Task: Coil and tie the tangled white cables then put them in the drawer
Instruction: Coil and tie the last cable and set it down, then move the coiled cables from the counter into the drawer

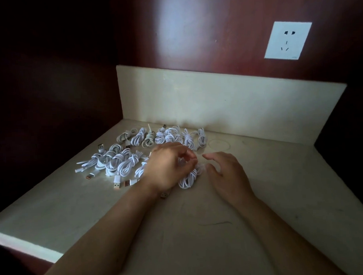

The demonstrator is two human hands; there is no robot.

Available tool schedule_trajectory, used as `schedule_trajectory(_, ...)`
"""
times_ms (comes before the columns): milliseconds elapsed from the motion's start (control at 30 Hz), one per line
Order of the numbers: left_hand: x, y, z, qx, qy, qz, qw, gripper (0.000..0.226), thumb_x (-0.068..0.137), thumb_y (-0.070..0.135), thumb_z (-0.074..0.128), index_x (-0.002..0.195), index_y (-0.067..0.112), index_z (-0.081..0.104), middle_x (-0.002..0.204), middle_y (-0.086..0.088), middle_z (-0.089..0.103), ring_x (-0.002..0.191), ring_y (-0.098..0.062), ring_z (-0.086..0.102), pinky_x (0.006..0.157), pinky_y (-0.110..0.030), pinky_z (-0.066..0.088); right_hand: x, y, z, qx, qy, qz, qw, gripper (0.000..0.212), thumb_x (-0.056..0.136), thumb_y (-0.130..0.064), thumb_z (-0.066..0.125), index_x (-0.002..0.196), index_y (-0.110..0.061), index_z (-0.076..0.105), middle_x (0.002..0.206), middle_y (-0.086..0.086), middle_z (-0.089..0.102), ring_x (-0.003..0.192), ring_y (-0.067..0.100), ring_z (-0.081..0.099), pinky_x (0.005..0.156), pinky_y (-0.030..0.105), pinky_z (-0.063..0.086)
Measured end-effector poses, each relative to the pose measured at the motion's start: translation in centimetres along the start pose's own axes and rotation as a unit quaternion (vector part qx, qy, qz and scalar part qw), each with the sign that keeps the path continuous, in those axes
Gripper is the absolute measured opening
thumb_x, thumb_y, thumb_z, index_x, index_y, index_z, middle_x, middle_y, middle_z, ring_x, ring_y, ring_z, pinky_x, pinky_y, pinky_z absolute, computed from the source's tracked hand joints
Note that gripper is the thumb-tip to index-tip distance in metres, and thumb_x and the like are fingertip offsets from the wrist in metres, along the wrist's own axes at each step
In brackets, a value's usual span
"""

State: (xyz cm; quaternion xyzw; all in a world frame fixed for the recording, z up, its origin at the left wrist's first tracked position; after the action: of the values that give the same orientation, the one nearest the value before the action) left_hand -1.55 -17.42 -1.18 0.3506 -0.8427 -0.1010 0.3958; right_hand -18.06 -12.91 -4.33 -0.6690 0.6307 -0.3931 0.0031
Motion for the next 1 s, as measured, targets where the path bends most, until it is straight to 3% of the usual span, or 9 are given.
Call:
schedule_trajectory(167, -0.8, 0.4, -0.6, -0.015, 0.015, 0.000, 1.000, 0.012, 0.083, 0.037, 0.061, 0.081, 0.029, 0.069, 0.082, 0.014, 0.068, 0.083, -0.005, 0.062, 0.081, -0.034, 0.050, -0.4, -0.7, -0.5, -0.024, 0.032, 0.004, 0.999, 0.034, 0.085, -0.024, 0.051, 0.114, -0.019, 0.069, 0.112, -0.002, 0.068, 0.106, 0.018, 0.057, 0.089, 0.023, 0.039)
schedule_trajectory(367, -4.3, 0.8, -1.7, -0.051, 0.045, -0.089, 0.994, 0.012, 0.086, 0.030, 0.064, 0.096, 0.027, 0.070, 0.098, 0.014, 0.067, 0.093, -0.006, 0.061, 0.079, -0.025, 0.048, -3.7, -3.4, -1.6, -0.087, 0.041, -0.011, 0.995, 0.032, 0.085, -0.021, 0.053, 0.113, -0.015, 0.068, 0.108, 0.003, 0.068, 0.100, 0.026, 0.060, 0.085, 0.036, 0.050)
schedule_trajectory(567, -10.6, 3.7, -4.7, -0.019, 0.079, -0.044, 0.996, 0.028, 0.080, 0.033, 0.051, 0.097, 0.025, 0.071, 0.107, 0.008, 0.064, 0.102, -0.014, 0.060, 0.085, -0.028, 0.047, -10.0, -7.4, -3.7, -0.121, 0.054, -0.019, 0.991, 0.038, 0.086, -0.031, 0.041, 0.109, -0.017, 0.068, 0.105, -0.001, 0.068, 0.098, 0.022, 0.058, 0.083, 0.034, 0.049)
schedule_trajectory(700, -14.4, 4.2, -5.9, -0.011, 0.038, -0.040, 0.998, 0.033, 0.079, 0.037, 0.047, 0.101, 0.027, 0.069, 0.109, 0.007, 0.063, 0.104, -0.018, 0.060, 0.086, -0.034, 0.049, -13.5, -9.7, -4.3, -0.133, 0.068, -0.039, 0.988, 0.039, 0.085, -0.028, 0.042, 0.110, -0.017, 0.069, 0.104, 0.000, 0.069, 0.099, 0.022, 0.057, 0.087, 0.031, 0.044)
schedule_trajectory(800, -18.1, 4.7, -6.2, -0.034, 0.030, -0.001, 0.999, 0.029, 0.080, 0.029, 0.052, 0.103, 0.024, 0.070, 0.109, 0.005, 0.064, 0.105, -0.017, 0.059, 0.091, -0.038, 0.049, -16.6, -10.6, -3.7, -0.135, 0.063, -0.023, 0.989, 0.031, 0.089, -0.026, 0.047, 0.109, -0.017, 0.070, 0.103, -0.001, 0.068, 0.096, 0.024, 0.060, 0.083, 0.035, 0.050)
schedule_trajectory(867, -20.3, 5.0, -6.5, -0.049, 0.039, 0.016, 0.998, 0.026, 0.080, 0.023, 0.056, 0.102, 0.022, 0.072, 0.108, 0.005, 0.065, 0.104, -0.016, 0.061, 0.090, -0.039, 0.049, -19.0, -11.1, -3.0, -0.163, 0.078, -0.018, 0.983, 0.027, 0.092, -0.026, 0.049, 0.108, -0.020, 0.071, 0.106, -0.004, 0.069, 0.099, 0.023, 0.062, 0.087, 0.036, 0.048)
schedule_trajectory(1000, -25.1, 5.7, -6.8, -0.055, 0.047, 0.076, 0.994, 0.025, 0.081, 0.013, 0.060, 0.102, 0.016, 0.073, 0.114, 0.002, 0.064, 0.113, -0.017, 0.058, 0.098, -0.034, 0.044, -23.7, -12.2, -1.8, -0.173, 0.123, -0.003, 0.977, 0.035, 0.092, -0.024, 0.050, 0.122, -0.017, 0.065, 0.128, 0.001, 0.062, 0.122, 0.021, 0.053, 0.110, 0.041, 0.034)
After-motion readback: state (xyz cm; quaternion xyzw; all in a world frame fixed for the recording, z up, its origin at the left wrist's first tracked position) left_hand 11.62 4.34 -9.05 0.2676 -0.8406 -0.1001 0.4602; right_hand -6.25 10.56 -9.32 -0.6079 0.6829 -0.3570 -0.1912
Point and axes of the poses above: each hand's wrist, its own x-axis towards the middle knuckle, its own z-axis out of the palm, y = z × x, the point moved 5 cm from there along x, towards the middle knuckle
